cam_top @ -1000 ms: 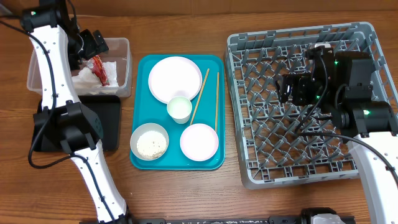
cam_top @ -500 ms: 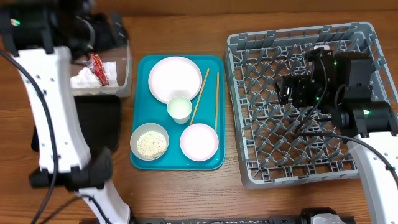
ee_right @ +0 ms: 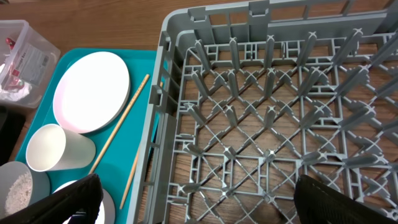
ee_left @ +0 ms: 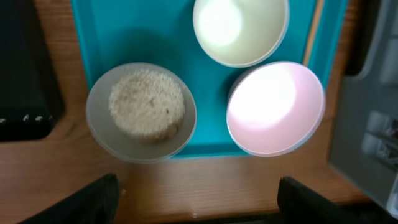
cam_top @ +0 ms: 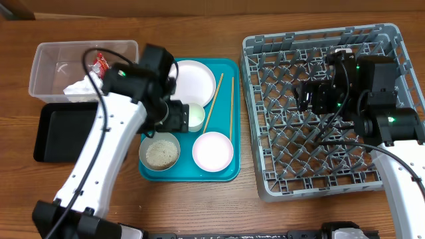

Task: Sort waste into correct bins and load items into the dishwasher
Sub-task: 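Grasp the bowl of rice with the left gripper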

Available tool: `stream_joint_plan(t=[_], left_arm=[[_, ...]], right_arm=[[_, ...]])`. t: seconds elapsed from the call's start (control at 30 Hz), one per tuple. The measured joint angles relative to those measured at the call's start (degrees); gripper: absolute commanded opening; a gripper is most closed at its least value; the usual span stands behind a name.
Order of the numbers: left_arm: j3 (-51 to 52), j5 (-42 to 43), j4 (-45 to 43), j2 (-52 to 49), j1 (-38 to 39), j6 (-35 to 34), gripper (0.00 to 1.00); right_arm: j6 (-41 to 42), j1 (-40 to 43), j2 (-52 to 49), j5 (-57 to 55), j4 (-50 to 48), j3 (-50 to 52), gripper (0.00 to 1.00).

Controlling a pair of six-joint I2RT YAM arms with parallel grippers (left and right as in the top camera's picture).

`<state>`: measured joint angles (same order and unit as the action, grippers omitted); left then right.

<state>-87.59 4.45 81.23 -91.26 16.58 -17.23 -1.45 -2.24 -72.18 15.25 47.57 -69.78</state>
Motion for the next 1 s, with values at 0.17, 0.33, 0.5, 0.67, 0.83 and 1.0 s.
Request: stream_joint_plan(t=[0.17, 0.33, 0.5, 0.67, 0.83, 1.0], left_arm=[[16.24, -1.31, -13.66, -0.22, 0.37, -2.12, 0.72], [23.47, -1.95, -20.68, -0.17, 0.37, -2.54, 0.58], [27.65, -2.16, -26.45, -0.17, 0.37, -2.40, 0.42], [31.69, -2.12, -30.64, -0.17, 0.39, -2.32, 0.33], [33.70, -1.55, -33.20, -0.17, 0.61, -2.29, 0.17], [34.34, -1.05, -34.01, -0.17, 0.70, -2.29, 0.04]], right_arm=[[0.00, 0.00, 0.00, 0.00, 0.00, -0.02, 1.00], [-0.02, 0.00, 0.00, -0.02, -0.02, -0.02, 1.00], [-0.02, 0.00, 0.00, -0.02, 0.02, -0.02, 1.00], [-0.02, 0.00, 0.00, 0.00, 0.02, -0.02, 1.00], [-0.02, 0.00, 0.00, -0.02, 0.00, -0.02, 1.00], [-0.02, 0.00, 0.00, -0.02, 0.00, -0.02, 1.00]])
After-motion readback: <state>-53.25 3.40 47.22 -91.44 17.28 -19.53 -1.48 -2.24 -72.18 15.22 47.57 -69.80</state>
